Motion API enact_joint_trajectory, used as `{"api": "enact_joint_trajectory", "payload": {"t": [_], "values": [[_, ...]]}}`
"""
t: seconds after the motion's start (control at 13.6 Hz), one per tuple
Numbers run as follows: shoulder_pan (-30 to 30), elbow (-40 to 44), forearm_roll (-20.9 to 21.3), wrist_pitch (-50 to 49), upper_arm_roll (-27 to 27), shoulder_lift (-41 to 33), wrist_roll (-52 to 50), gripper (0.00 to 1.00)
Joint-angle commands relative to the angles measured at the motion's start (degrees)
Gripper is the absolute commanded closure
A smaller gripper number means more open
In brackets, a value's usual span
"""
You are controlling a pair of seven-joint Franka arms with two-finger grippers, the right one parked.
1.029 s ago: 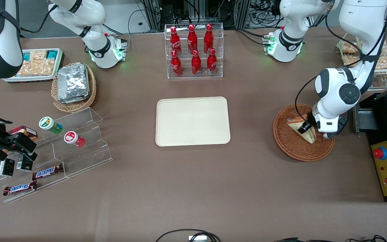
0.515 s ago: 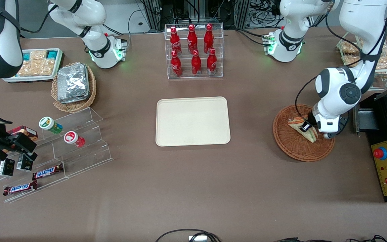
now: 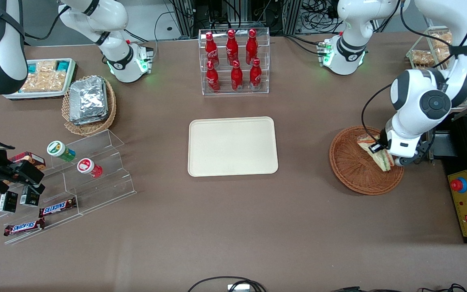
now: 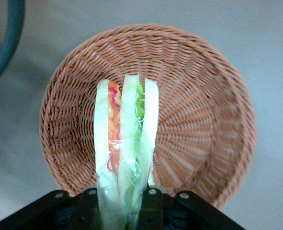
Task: Place sandwich from basket to tray
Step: 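Carry the sandwich with the left gripper over the cream tray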
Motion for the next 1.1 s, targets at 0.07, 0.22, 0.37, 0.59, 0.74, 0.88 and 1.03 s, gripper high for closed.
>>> {"api": "enact_joint_trajectory", "payload": {"t": [0.07,0.22,0.37,0.59,0.74,0.88,1.03], "values": [[-0.7,8.3,0.2,-9.8,-6.3,0.8,2.3,1.00],[-0.7,9.2,0.0,-9.8,-10.7,0.6,2.5,1.00],[-1.0,10.8,0.0,-9.4,-15.7,1.3,2.5,1.00],[-1.8,12.0,0.7,-9.0,-21.7,2.6,2.5,1.00],[-4.4,12.0,2.2,-7.7,-22.6,4.0,2.6,1.00],[-8.0,12.1,4.0,-5.7,-22.6,6.5,2.1,1.00],[-10.8,12.2,4.3,-3.0,-22.6,9.2,1.7,1.00]]}}
